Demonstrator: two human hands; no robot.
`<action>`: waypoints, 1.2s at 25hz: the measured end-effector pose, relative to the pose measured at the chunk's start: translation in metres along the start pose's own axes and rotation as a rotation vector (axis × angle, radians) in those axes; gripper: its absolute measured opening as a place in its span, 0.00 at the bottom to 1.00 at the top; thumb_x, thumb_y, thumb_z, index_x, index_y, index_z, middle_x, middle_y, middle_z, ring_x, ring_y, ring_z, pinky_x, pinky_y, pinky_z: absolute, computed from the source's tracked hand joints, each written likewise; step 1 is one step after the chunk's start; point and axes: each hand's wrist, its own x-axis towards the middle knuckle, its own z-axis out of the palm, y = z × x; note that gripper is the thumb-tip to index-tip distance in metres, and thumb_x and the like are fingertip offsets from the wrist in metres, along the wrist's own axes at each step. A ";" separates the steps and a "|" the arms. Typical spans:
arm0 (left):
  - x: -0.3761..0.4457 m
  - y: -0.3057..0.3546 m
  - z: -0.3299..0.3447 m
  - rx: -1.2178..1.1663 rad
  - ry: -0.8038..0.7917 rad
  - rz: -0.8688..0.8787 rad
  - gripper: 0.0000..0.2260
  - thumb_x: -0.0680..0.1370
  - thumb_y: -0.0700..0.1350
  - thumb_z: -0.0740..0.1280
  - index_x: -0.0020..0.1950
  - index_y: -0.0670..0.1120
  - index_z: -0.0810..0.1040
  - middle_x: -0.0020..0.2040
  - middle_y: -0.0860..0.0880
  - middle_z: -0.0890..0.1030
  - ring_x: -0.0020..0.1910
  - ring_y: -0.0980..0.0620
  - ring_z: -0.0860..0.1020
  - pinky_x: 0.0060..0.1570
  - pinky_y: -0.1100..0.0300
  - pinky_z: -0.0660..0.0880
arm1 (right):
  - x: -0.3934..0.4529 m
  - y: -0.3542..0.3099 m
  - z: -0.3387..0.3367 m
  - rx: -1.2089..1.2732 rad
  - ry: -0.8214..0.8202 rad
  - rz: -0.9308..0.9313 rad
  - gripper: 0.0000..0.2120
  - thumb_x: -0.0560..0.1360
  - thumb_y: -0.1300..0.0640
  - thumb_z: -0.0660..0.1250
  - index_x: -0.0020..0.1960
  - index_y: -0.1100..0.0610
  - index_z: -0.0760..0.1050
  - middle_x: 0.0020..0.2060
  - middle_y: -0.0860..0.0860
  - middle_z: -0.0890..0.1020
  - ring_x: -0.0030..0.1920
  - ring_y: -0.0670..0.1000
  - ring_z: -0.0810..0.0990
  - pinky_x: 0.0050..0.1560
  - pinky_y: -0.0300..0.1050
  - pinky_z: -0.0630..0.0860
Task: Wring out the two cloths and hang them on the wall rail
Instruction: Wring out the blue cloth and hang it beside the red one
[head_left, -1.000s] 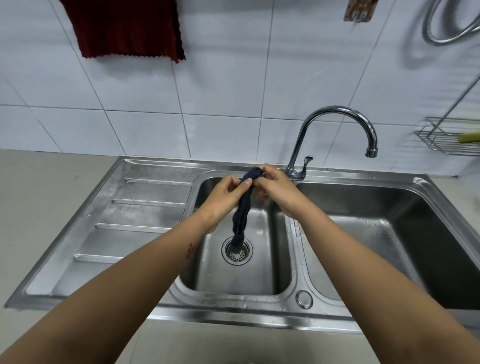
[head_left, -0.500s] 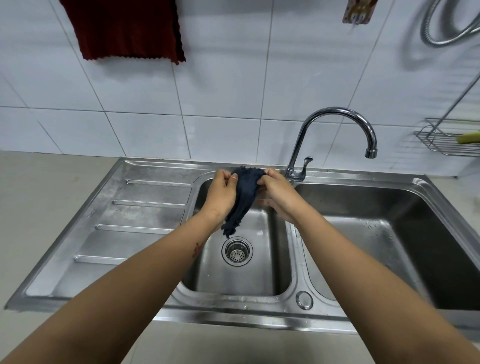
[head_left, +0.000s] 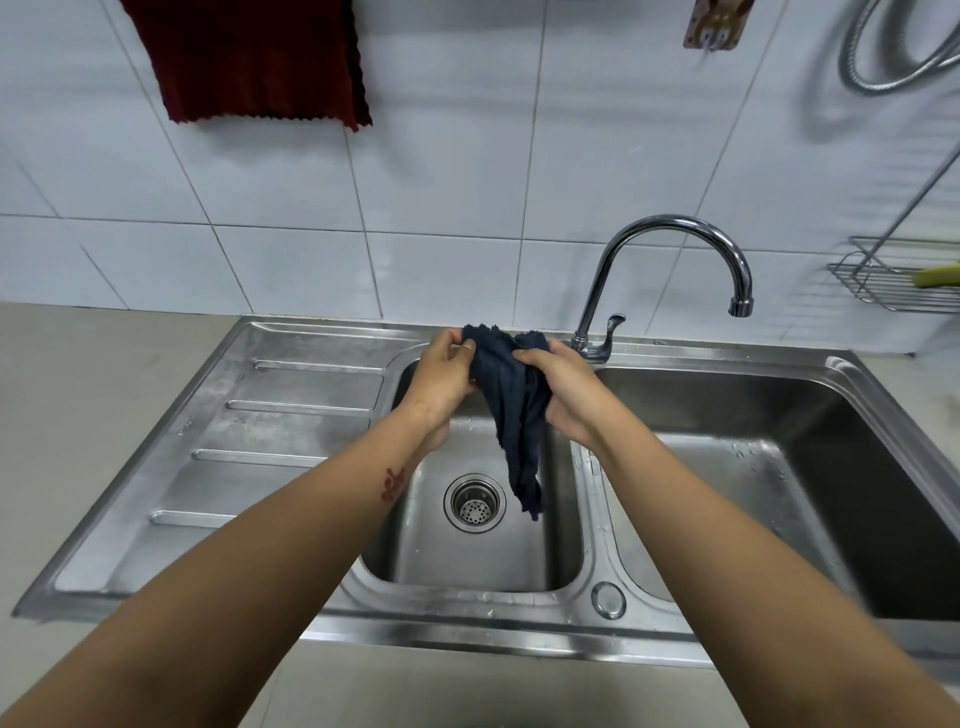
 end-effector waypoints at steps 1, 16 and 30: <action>0.000 0.001 0.001 0.011 0.020 -0.018 0.07 0.83 0.41 0.55 0.51 0.44 0.73 0.50 0.42 0.80 0.51 0.46 0.79 0.50 0.52 0.78 | -0.001 0.001 -0.002 -0.012 -0.003 -0.018 0.06 0.76 0.65 0.64 0.53 0.59 0.74 0.47 0.60 0.82 0.47 0.58 0.82 0.54 0.52 0.77; 0.009 0.009 -0.011 0.145 0.101 -0.061 0.09 0.81 0.40 0.57 0.50 0.46 0.76 0.50 0.44 0.82 0.51 0.44 0.80 0.49 0.53 0.76 | 0.010 -0.007 -0.020 -0.290 0.270 -0.118 0.07 0.80 0.60 0.60 0.44 0.53 0.72 0.47 0.56 0.78 0.48 0.55 0.78 0.48 0.50 0.73; 0.012 0.016 -0.040 0.603 -0.095 0.144 0.14 0.79 0.35 0.60 0.63 0.43 0.76 0.59 0.46 0.79 0.58 0.48 0.76 0.60 0.56 0.72 | 0.006 -0.008 -0.035 -0.181 0.141 -0.149 0.15 0.69 0.54 0.75 0.49 0.55 0.70 0.47 0.52 0.80 0.46 0.49 0.82 0.43 0.41 0.78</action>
